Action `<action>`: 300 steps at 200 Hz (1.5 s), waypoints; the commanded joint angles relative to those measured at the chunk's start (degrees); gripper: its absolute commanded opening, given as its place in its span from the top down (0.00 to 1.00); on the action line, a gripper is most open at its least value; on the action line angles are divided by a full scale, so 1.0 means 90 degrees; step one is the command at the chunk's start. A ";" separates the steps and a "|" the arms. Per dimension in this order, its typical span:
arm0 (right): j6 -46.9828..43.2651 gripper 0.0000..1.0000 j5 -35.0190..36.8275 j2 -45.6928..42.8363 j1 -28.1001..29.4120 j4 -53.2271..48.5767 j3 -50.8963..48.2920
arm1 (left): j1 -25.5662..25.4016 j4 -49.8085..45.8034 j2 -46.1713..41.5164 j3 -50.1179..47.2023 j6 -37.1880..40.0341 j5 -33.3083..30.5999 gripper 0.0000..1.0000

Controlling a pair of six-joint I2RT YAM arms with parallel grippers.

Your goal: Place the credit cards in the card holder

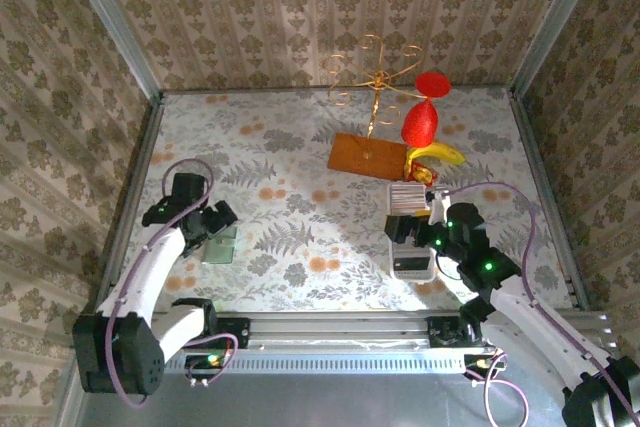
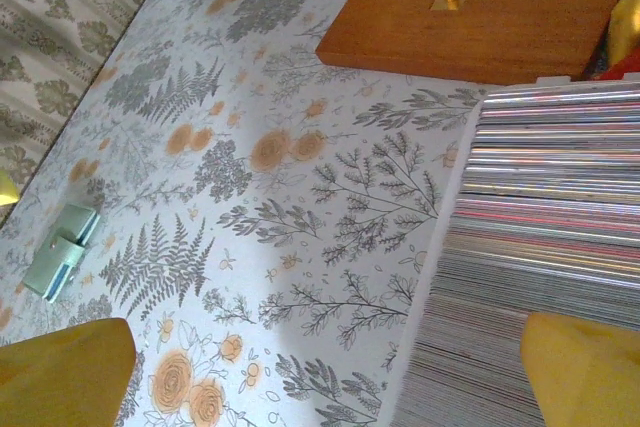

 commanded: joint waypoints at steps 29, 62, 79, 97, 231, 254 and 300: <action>-0.0222 0.00 -0.0151 -0.0008 0.0141 0.0397 0.0015 | 0.0047 0.0705 0.0413 -0.0504 0.0102 0.0579 0.00; -0.0223 0.00 -0.0261 -0.0014 0.0199 0.0478 -0.0011 | 0.0040 0.1053 0.0820 -0.0476 0.0261 0.0900 0.00; -0.0225 0.00 -0.0281 0.0002 0.0234 0.0577 -0.0054 | 0.0030 0.1282 0.0919 -0.0523 0.0358 0.1067 0.00; -0.0243 0.00 -0.0289 0.0045 0.0258 0.0666 -0.0076 | -0.0177 0.1532 0.1017 -0.0582 0.0424 0.1436 0.01; -0.0363 0.00 -0.0106 0.0154 0.0439 0.0760 -0.0115 | -0.3726 0.2438 0.1958 0.0536 -0.1054 0.1186 0.02; -0.0378 0.00 -0.0039 0.0150 0.0444 0.0728 -0.0120 | -0.3894 0.2628 0.1937 0.0683 -0.1256 0.1317 0.02; -0.0221 0.00 0.0174 0.0167 0.0493 0.0456 0.0025 | -0.3381 0.1614 0.1267 0.0587 -0.0573 0.0436 0.05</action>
